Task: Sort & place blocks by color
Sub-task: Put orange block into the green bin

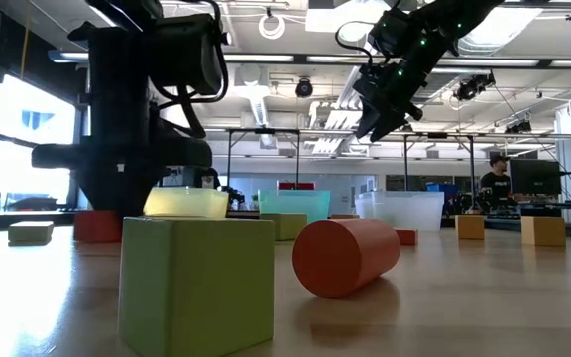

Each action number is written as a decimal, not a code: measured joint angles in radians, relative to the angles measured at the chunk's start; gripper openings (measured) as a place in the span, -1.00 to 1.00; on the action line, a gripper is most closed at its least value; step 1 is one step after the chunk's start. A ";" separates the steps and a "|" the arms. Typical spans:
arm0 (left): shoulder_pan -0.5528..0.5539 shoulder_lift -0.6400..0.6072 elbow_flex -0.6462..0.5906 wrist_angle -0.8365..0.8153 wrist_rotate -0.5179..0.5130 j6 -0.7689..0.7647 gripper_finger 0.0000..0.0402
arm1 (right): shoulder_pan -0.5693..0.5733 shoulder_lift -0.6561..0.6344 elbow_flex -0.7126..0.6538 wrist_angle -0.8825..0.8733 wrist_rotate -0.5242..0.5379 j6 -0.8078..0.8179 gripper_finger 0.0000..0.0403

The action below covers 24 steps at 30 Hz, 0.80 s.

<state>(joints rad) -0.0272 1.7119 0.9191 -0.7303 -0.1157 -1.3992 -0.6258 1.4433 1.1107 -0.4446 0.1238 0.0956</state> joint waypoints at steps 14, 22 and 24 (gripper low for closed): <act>0.115 -0.013 0.000 0.494 -0.028 0.151 -0.92 | -0.003 0.000 0.000 0.014 0.001 -0.010 0.06; 0.272 -0.013 0.000 0.763 0.008 0.294 -0.91 | -0.003 0.000 0.000 0.048 -0.001 -0.010 0.06; 0.310 -0.013 0.000 0.823 0.017 0.330 -0.91 | -0.003 0.000 0.000 0.048 -0.002 -0.010 0.06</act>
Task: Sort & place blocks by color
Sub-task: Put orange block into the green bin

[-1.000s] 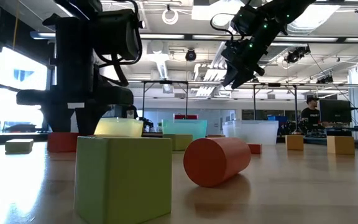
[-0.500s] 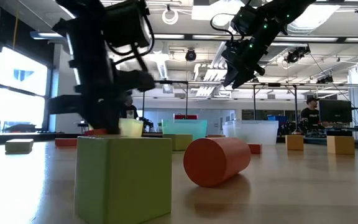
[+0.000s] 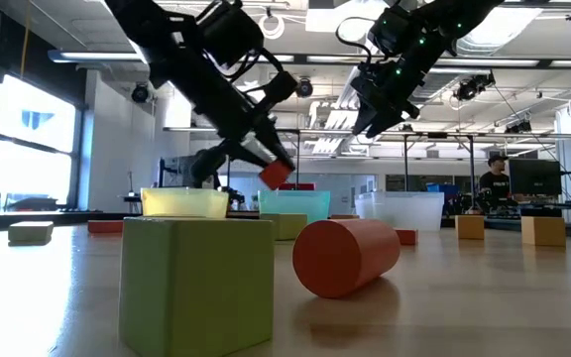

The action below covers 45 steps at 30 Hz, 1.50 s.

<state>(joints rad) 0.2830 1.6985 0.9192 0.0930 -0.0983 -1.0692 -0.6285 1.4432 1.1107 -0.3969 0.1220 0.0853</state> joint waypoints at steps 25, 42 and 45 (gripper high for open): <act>0.313 0.009 0.214 -0.144 0.135 0.744 -0.91 | 0.021 0.000 0.000 -0.002 0.026 0.322 0.06; 0.378 0.011 0.218 -0.194 0.133 0.951 -0.90 | 0.195 0.000 0.000 -0.077 0.047 0.595 0.06; 0.377 0.027 0.218 -0.192 0.150 0.969 -0.90 | 0.236 0.000 0.000 -0.087 0.054 0.641 0.06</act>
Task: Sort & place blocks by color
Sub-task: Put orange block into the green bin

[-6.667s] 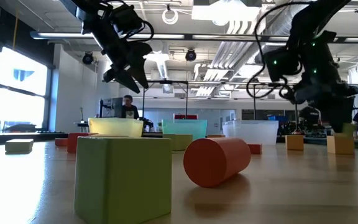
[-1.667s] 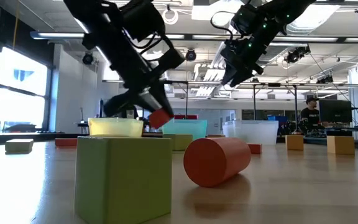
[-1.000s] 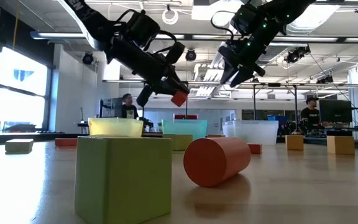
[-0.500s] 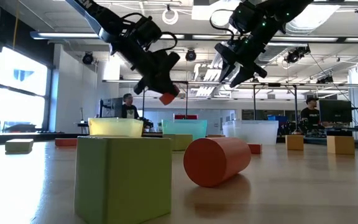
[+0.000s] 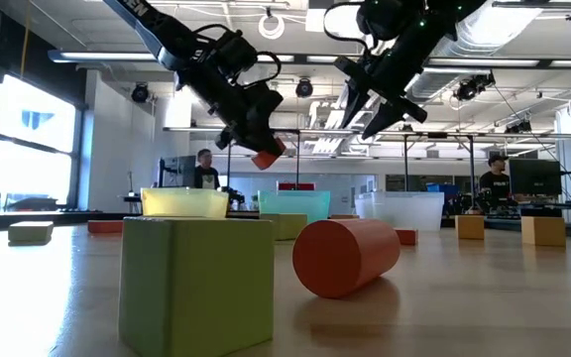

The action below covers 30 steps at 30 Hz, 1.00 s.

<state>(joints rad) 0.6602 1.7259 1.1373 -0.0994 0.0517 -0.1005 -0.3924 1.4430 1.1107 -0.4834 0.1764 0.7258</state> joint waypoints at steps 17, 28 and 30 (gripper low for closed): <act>-0.002 0.102 0.000 0.082 0.093 0.036 -0.75 | 0.264 0.000 0.000 -0.194 -0.068 0.323 0.06; -0.016 0.102 0.000 0.097 0.094 0.119 -0.61 | 0.502 0.000 0.000 -0.331 -0.108 0.611 0.06; -0.021 0.102 0.000 0.097 0.094 0.123 -0.56 | 0.544 0.000 0.000 -0.347 -0.109 0.666 0.06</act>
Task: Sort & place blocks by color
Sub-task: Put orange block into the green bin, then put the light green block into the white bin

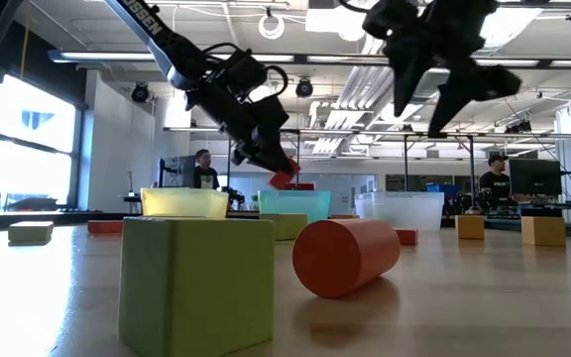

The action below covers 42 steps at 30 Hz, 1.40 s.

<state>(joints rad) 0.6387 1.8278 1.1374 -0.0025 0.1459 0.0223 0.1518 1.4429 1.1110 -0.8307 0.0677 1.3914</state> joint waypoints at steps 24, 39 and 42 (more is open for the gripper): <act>-0.029 0.001 0.081 0.023 -0.002 -0.148 -0.23 | 0.422 0.000 0.000 -0.081 -0.052 0.183 0.06; -0.129 -0.018 0.135 -0.009 0.002 -0.229 -0.23 | 0.568 0.129 0.000 -0.123 -0.114 0.254 0.06; -0.148 -0.024 0.135 -0.044 0.003 -0.229 -0.23 | 0.577 0.180 0.000 -0.123 -0.143 0.253 0.06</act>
<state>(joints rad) 0.4908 1.8039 1.2720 -0.0463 0.1486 -0.2062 0.7288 1.6231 1.1110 -0.9533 -0.0752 1.6444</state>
